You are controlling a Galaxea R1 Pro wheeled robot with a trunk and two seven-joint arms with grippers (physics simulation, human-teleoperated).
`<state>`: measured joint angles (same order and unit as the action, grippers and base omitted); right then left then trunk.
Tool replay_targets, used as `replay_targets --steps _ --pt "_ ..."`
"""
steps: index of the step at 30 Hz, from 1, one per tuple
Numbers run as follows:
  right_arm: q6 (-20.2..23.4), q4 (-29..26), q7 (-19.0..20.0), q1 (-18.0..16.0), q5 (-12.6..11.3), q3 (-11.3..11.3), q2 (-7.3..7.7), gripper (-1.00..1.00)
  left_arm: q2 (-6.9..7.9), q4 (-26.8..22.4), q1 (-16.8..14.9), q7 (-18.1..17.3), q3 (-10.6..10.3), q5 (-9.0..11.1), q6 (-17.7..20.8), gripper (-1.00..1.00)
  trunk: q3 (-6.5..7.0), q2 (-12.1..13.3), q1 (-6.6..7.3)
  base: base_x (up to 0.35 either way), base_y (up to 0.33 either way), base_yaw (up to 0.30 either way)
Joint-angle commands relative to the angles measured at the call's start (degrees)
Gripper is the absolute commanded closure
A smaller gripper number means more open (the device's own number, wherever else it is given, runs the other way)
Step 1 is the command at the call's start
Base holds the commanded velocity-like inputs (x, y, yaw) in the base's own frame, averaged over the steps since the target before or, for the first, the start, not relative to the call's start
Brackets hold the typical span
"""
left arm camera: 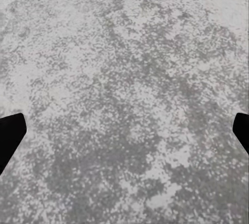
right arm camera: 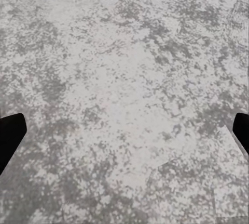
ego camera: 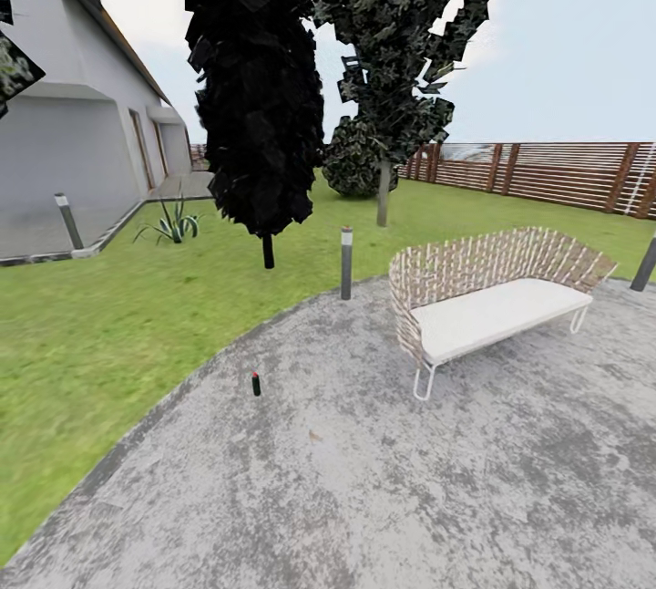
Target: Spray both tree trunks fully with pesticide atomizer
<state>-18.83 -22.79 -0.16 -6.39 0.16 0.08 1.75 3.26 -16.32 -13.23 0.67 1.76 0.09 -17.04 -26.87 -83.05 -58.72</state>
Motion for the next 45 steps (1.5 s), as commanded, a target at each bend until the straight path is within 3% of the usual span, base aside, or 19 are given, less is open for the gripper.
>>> replay_targets --steps 1,31,45 --pt "-0.2 0.0 0.0 0.0 0.0 0.0 0.01 -1.00 -0.01 0.1 0.0 0.0 0.1 0.0 -0.2 -1.00 -0.06 0.0 -0.01 0.144 0.306 0.000" --pt "-0.2 0.0 0.0 0.0 0.0 0.0 0.01 -1.00 0.00 0.1 0.0 0.0 0.1 0.0 -0.2 -1.00 -0.06 0.0 -0.01 0.145 0.306 -0.001" --pt "-0.2 0.1 0.0 0.0 0.0 0.0 0.01 -1.00 0.03 0.1 0.0 0.0 0.1 0.0 -0.2 -1.00 -0.06 0.0 -0.01 0.148 0.304 -0.242"
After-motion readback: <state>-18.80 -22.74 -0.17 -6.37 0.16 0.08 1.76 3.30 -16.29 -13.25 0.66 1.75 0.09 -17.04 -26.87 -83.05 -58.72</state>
